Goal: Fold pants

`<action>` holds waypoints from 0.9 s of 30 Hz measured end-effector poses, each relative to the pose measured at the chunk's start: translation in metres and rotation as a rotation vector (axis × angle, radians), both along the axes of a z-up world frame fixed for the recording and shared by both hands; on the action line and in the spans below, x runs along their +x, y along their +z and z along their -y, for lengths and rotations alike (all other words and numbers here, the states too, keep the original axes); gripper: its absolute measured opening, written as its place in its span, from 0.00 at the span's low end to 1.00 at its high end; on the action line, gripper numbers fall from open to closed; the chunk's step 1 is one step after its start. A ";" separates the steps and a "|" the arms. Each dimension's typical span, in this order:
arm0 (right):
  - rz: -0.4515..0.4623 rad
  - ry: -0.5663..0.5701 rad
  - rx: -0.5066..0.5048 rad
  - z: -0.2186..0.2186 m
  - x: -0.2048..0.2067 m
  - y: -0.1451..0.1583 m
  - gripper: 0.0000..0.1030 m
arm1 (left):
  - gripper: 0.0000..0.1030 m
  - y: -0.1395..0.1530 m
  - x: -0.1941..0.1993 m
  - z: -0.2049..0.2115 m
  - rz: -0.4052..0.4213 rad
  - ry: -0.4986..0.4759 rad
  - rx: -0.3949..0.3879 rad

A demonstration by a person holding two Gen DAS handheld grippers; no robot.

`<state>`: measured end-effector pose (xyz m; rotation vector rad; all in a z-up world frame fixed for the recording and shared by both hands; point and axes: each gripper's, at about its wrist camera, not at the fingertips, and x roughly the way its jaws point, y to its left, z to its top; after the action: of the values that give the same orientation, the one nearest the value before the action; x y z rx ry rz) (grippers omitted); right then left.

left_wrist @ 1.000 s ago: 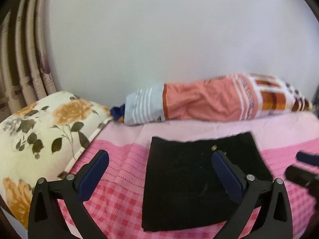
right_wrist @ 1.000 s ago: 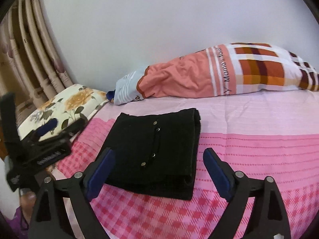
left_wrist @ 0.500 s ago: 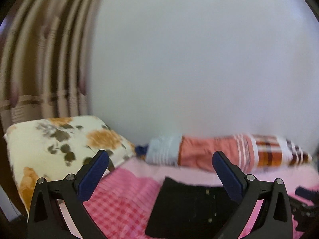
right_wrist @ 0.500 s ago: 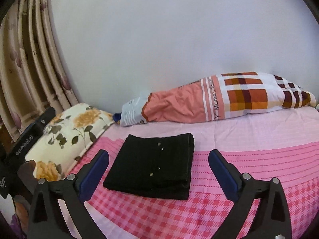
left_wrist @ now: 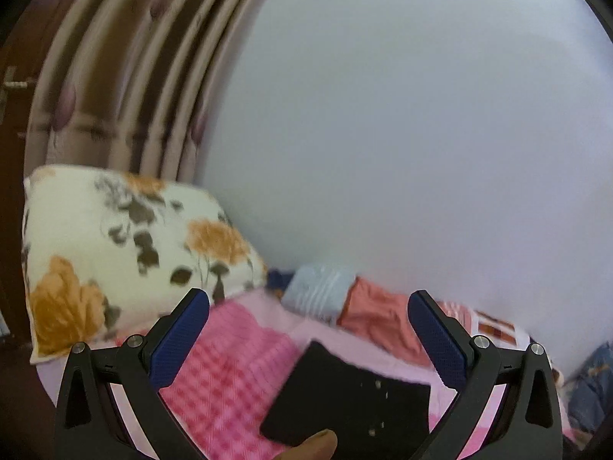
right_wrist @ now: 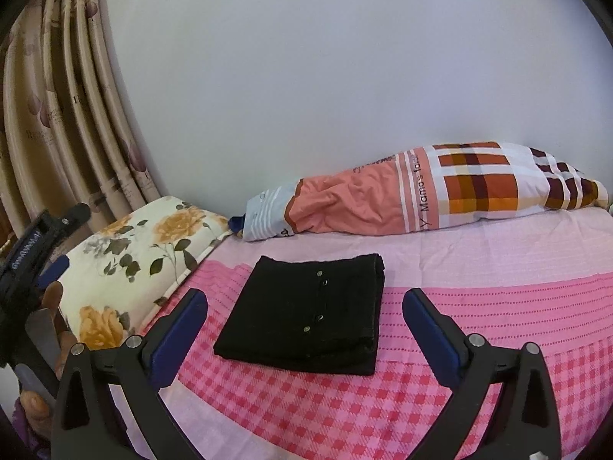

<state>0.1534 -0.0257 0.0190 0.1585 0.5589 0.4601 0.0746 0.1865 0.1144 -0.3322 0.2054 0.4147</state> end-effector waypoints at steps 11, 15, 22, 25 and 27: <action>-0.025 0.003 -0.015 -0.006 0.001 -0.009 0.98 | 1.00 -0.017 0.028 0.036 -0.162 -0.181 0.160; -0.031 -0.014 -0.035 -0.007 0.001 -0.014 0.99 | 1.00 -0.021 0.032 0.044 -0.173 -0.205 0.181; -0.029 -0.019 -0.068 -0.012 0.002 -0.017 0.99 | 1.00 -0.030 0.038 0.047 -0.199 -0.221 0.175; -0.032 -0.020 -0.072 -0.012 0.003 -0.019 0.99 | 1.00 -0.033 0.039 0.046 -0.209 -0.223 0.173; -0.039 -0.020 -0.071 -0.012 0.004 -0.021 0.99 | 1.00 -0.035 0.040 0.047 -0.217 -0.224 0.175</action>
<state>0.1579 -0.0138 -0.0016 0.1053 0.6109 0.4176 0.1144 0.1398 0.0792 -0.0895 0.4118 0.2439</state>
